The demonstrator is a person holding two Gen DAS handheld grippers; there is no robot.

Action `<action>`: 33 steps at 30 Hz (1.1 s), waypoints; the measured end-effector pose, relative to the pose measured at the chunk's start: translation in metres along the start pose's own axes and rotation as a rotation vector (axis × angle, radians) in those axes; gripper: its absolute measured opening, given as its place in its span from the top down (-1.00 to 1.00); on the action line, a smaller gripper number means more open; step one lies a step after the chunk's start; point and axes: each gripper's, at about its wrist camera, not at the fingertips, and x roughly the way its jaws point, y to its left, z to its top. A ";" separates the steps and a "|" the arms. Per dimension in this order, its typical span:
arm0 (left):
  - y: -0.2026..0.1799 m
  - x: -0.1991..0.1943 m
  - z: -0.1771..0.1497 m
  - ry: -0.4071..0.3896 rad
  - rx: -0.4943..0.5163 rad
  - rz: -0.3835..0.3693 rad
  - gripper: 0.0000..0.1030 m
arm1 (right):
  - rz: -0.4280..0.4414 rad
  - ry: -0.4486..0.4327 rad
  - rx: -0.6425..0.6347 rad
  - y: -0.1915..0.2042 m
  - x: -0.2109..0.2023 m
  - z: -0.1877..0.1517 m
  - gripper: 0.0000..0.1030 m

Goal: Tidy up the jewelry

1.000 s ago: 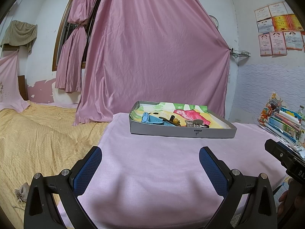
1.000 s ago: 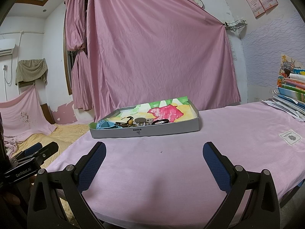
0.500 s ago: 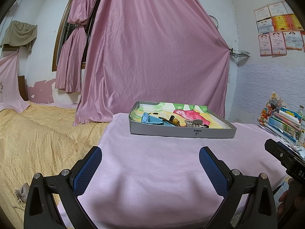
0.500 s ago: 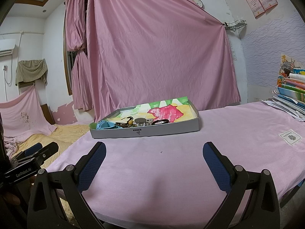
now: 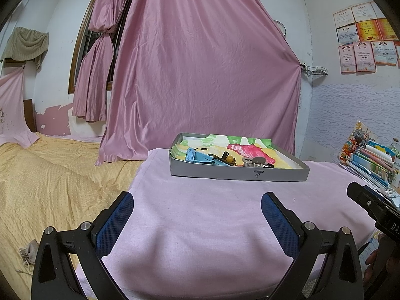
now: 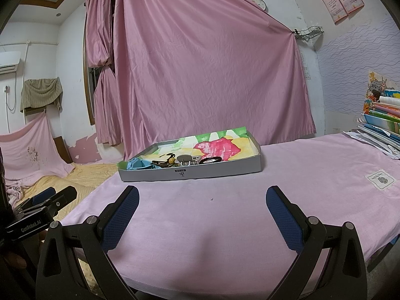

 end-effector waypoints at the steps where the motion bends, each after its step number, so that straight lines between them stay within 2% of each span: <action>1: 0.000 0.000 0.000 0.000 0.000 0.000 -0.99 | 0.000 0.000 0.000 0.000 0.000 0.000 -0.94; 26: -0.003 -0.002 0.002 -0.003 0.015 -0.011 -0.99 | 0.000 0.000 0.001 0.000 0.000 0.000 -0.94; 33: -0.008 -0.003 0.001 -0.001 0.039 0.018 -0.99 | 0.000 -0.001 0.002 0.000 0.000 0.000 -0.94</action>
